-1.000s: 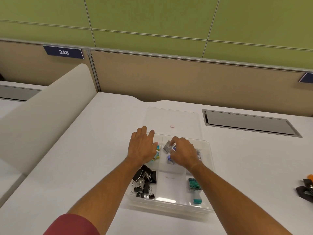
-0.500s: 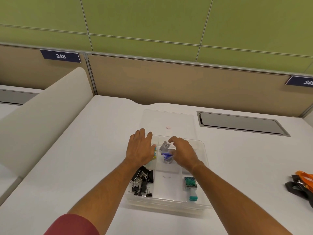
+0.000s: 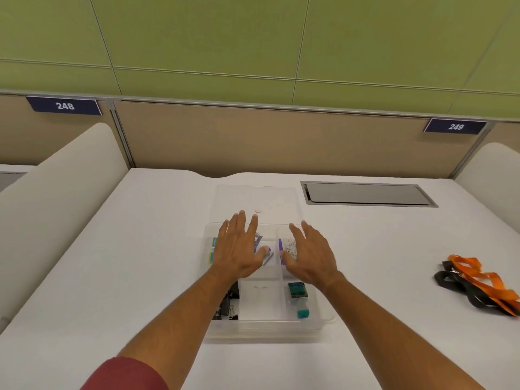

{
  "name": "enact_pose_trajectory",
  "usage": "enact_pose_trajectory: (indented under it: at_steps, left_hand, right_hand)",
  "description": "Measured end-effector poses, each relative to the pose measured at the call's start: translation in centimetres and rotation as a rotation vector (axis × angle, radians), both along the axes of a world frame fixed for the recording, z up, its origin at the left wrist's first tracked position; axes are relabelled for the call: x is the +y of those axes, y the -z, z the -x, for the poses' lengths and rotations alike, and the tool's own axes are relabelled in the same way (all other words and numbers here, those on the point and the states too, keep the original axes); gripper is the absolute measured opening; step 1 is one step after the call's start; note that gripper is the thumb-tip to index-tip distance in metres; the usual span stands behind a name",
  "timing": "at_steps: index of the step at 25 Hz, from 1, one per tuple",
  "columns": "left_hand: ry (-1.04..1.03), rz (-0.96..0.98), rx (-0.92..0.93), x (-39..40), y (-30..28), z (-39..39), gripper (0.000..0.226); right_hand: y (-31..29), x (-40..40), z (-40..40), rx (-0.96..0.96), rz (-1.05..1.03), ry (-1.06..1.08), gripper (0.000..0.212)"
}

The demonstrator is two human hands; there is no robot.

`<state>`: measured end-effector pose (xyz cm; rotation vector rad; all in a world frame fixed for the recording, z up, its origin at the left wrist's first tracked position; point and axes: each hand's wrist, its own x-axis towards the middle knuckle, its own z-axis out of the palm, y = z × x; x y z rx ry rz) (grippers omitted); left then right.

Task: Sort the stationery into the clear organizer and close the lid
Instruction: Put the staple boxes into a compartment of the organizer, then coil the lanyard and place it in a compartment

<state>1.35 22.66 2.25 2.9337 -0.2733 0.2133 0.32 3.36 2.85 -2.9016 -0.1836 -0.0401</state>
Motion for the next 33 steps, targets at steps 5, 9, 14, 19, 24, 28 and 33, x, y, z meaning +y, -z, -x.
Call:
enact_pose_trajectory:
  at_steps: [5,9,14,19,24,28,33]
  left_hand:
    - [0.097,-0.028,0.032,-4.2,0.0,0.4,0.085]
    - [0.150,-0.052,0.037,-8.5,-0.1,1.0,0.085]
    - [0.200,-0.062,0.059,-14.4,0.0,1.6,0.085]
    - [0.268,-0.063,0.026,-20.7,0.3,2.9,0.084]
    - [0.307,-0.059,0.055,-26.6,1.0,4.1,0.083]
    - [0.321,-0.058,0.087,-30.8,1.7,4.7,0.083]
    - [0.327,-0.081,0.128,-35.1,2.7,4.8,0.084]
  right_hand:
    - [0.6,-4.4,2.4,-0.052,0.063,0.095,0.084]
    - [0.8,-8.6,4.1,-0.047,0.111,0.187,0.084]
    - [0.6,-14.1,5.9,-0.049,0.112,0.261,0.084]
    - [0.6,-20.6,7.7,-0.029,0.090,0.328,0.084]
    - [1.1,-26.6,8.2,0.005,0.094,0.398,0.086]
    - [1.6,-30.5,8.1,0.002,0.064,0.436,0.085]
    - [2.2,-35.3,7.7,-0.036,0.015,0.446,0.080]
